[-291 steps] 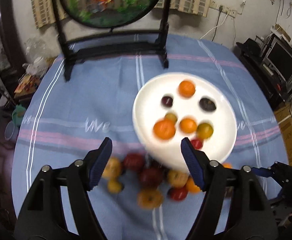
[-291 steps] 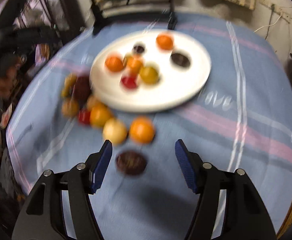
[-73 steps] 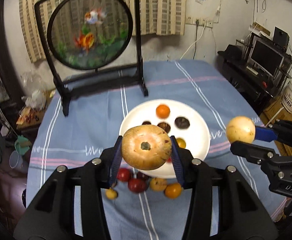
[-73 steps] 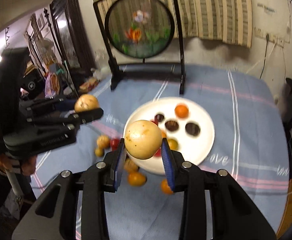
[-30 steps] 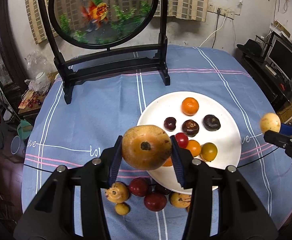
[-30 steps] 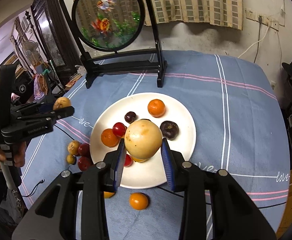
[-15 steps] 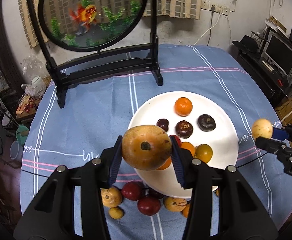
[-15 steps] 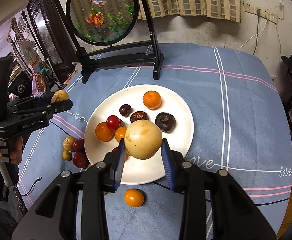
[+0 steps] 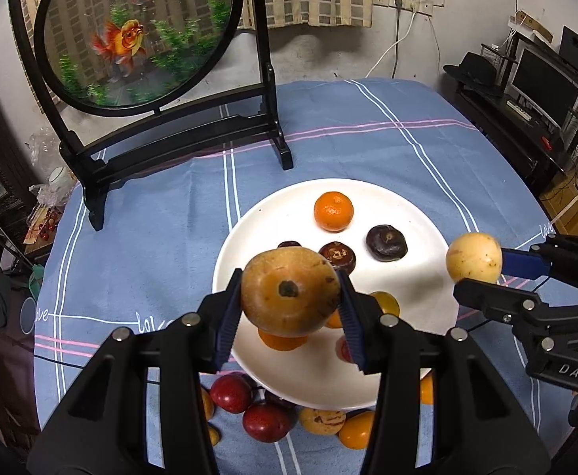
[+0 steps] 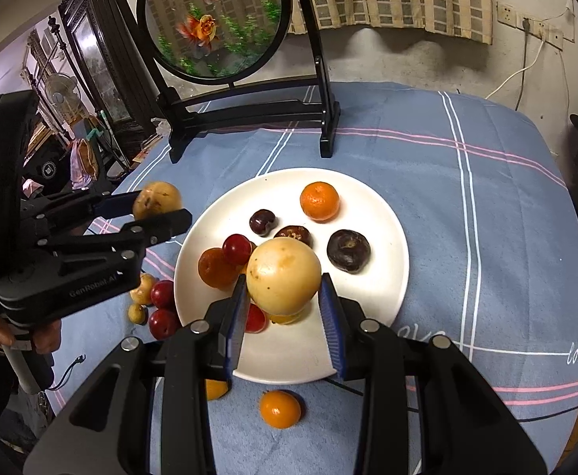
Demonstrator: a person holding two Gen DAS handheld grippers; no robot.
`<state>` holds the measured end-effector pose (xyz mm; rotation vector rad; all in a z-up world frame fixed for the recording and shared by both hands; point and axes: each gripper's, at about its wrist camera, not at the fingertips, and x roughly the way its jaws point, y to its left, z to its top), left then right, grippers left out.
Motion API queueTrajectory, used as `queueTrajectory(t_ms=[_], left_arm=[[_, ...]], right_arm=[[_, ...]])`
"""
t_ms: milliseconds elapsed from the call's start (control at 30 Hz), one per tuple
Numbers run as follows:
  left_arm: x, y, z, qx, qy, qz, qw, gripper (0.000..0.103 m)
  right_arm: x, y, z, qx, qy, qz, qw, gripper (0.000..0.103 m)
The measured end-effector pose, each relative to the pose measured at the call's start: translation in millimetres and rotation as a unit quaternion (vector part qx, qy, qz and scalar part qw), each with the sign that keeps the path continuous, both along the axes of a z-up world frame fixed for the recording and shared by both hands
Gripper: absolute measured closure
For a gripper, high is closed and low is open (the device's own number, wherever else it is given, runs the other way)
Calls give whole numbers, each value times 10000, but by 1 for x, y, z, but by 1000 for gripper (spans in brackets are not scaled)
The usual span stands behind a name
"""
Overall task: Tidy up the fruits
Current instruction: 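Carry the brown and pale yellow fruits onto the white plate and open both tools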
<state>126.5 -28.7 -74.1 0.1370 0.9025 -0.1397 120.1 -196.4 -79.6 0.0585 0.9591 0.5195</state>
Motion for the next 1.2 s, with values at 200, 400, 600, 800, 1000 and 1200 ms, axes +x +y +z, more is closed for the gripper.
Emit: queueTrajectory(t_ms=[200,400,600,800,1000,1200], left_arm=[[7,1,-4,2,48,16,10000,57],[19,-2,-17,85,185,23,9998,57],[30,-4,-29,102,332,51,9994,57],[39,-5,-37,162,400,44,9991,57],[43,-6,-43,141,443,27,9989,57],[47,-6,-46,139,441,7,9989,57]], right_arm=[[7,3,-4,-5,36,22,10000,68],[16,6,-10,-50,96,32,9999,67],[30,12,-20,-116,187,-13,9998,67],[40,16,-26,-141,225,22,9996,67],[48,18,-32,-160,269,36,9995,67],[52,18,-35,-192,312,67,9993,67]])
